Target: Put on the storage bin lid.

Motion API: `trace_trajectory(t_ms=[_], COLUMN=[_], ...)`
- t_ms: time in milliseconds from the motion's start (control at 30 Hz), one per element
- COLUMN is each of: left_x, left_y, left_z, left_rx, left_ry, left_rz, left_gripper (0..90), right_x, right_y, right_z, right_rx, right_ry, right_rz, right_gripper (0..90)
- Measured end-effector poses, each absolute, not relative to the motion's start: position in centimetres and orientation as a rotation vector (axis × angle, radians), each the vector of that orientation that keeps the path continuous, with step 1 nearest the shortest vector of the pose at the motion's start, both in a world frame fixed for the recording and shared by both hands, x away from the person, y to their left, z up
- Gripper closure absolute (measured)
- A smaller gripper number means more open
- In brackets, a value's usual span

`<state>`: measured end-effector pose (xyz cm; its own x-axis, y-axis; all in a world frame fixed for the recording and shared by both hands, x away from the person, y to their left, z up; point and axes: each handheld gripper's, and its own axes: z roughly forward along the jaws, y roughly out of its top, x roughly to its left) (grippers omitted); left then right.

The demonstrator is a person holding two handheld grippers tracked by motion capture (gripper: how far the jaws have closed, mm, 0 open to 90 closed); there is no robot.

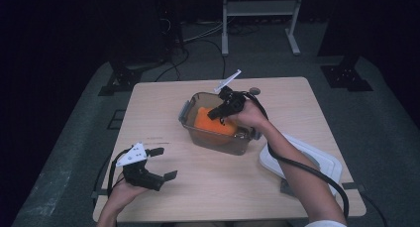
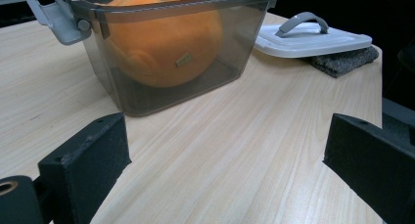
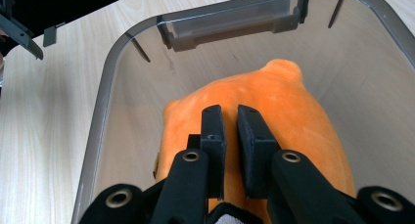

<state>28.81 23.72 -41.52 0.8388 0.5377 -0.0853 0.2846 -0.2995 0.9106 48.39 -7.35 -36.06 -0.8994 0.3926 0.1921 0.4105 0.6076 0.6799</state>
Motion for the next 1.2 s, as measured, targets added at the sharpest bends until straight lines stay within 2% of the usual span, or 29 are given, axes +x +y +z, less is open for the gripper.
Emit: trace_trajectory(t_ms=[100,133,200,667,1067,1200], left_x=[28.8,28.8,28.8,28.8,28.8,28.8], left_y=[23.7,23.6,23.6,23.4,23.6,23.6], left_z=[-41.5,-41.5,-41.6,-41.6,-41.5,-41.5], left_rx=[1.901,1.9,1.902,1.907,1.902,1.9], left_ry=[0.616,0.616,0.614,0.614,0.617,0.623], left_rz=[0.283,0.282,0.286,0.281,0.289,0.288], left_gripper=[2.3,2.3,2.3,2.3,2.3,2.3], right_x=[48.3,48.3,48.3,46.9,45.0,44.5], right_y=[-7.3,-7.3,-7.5,-8.1,-10.4,-11.5], right_z=[-36.0,-36.0,-35.7,-34.4,-33.1,-32.8], right_rx=[-0.697,-0.696,-0.697,-0.647,-0.648,-0.664], right_ry=[-2.793,-2.792,-2.754,-2.756,-2.755,-2.748], right_rz=[-1.194,-1.194,-1.243,-1.289,-1.352,-1.384], right_gripper=[81.9,85.5,86.4,75.2,68.0,62.8])
